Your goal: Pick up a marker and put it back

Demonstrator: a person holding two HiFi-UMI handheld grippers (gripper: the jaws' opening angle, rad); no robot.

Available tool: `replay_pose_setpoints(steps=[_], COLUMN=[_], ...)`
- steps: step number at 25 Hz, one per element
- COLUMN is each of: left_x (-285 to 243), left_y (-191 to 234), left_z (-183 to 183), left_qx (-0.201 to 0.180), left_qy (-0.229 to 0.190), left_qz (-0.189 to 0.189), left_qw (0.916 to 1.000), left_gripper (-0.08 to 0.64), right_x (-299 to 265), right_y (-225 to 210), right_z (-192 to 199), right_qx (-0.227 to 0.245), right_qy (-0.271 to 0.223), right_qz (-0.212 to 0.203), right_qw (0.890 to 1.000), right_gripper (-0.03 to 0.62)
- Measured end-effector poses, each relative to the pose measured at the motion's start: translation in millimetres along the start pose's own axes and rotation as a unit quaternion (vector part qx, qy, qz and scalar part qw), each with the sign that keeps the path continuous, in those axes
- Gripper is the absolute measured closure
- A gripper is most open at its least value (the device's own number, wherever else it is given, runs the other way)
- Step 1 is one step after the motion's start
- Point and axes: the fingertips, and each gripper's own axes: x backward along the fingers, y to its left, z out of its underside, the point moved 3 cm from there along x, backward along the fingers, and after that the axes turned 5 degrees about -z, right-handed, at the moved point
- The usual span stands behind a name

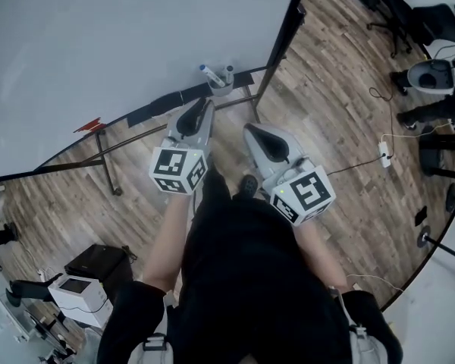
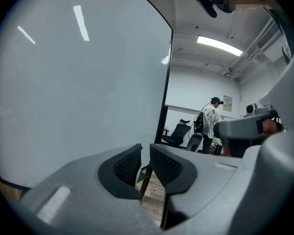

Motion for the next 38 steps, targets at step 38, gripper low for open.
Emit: replay_pose_setpoints(steps=[38], left_x=[-115], left_y=[68], left_z=[59], left_qx=[0.076], left_qy=[0.102], left_qz=[-0.005], left_qw=[0.9919], left_gripper=[0.434], right_x=[-24], right_y=[-41], right_z=[4], right_qx=[-0.033], right_qy=[0.020], right_qz=[0.103], right_qw=[0.994], right_gripper=[0.592])
